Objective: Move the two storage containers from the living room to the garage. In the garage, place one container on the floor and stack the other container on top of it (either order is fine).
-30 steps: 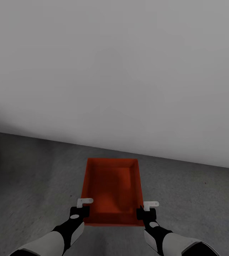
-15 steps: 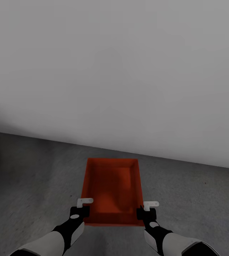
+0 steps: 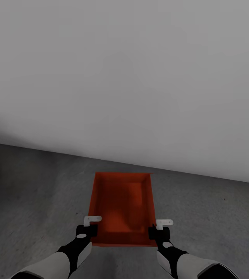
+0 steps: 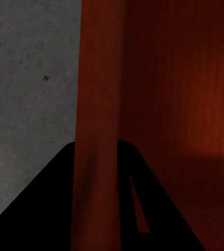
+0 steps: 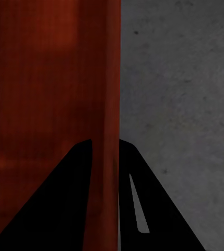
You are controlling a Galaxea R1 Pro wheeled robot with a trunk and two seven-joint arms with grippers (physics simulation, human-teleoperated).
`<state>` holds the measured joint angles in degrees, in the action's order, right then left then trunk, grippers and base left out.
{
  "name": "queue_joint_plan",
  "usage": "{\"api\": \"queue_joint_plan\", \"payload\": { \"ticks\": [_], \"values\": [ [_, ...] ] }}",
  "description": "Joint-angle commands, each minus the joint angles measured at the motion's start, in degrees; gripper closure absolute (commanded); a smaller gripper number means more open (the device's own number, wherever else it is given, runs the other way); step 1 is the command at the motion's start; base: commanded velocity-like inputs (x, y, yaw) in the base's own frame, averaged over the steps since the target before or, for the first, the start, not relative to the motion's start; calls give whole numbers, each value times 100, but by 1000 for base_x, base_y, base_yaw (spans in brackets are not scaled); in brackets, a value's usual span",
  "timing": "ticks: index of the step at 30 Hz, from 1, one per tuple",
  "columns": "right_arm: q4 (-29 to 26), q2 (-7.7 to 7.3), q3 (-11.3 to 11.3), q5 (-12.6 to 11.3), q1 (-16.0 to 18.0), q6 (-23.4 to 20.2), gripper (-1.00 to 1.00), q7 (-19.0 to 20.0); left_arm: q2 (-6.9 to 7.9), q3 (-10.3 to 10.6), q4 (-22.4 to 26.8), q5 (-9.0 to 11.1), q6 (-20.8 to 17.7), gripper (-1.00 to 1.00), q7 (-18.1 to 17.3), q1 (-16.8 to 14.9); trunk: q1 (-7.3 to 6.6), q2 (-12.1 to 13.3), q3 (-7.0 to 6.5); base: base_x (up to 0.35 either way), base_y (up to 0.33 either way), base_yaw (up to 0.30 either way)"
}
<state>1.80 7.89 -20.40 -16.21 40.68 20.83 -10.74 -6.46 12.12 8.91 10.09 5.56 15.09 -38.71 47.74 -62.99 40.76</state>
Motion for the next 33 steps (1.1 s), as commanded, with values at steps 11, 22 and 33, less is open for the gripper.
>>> {"api": "queue_joint_plan", "payload": {
  "ticks": [11,22,33],
  "values": [
    [4,3,28,-137,10,74,100,-68,0,-113,-21,160,-23,100,18,-4,242,-446,202,0,0,0],
    [4,3,28,-137,10,79,100,-66,0,-113,-21,160,-21,100,19,-4,484,-887,399,0,0,0],
    [4,3,28,-137,10,79,100,-68,-5,-113,-21,160,-21,100,16,-4,725,-1328,597,0,0,0]
  ]
}}
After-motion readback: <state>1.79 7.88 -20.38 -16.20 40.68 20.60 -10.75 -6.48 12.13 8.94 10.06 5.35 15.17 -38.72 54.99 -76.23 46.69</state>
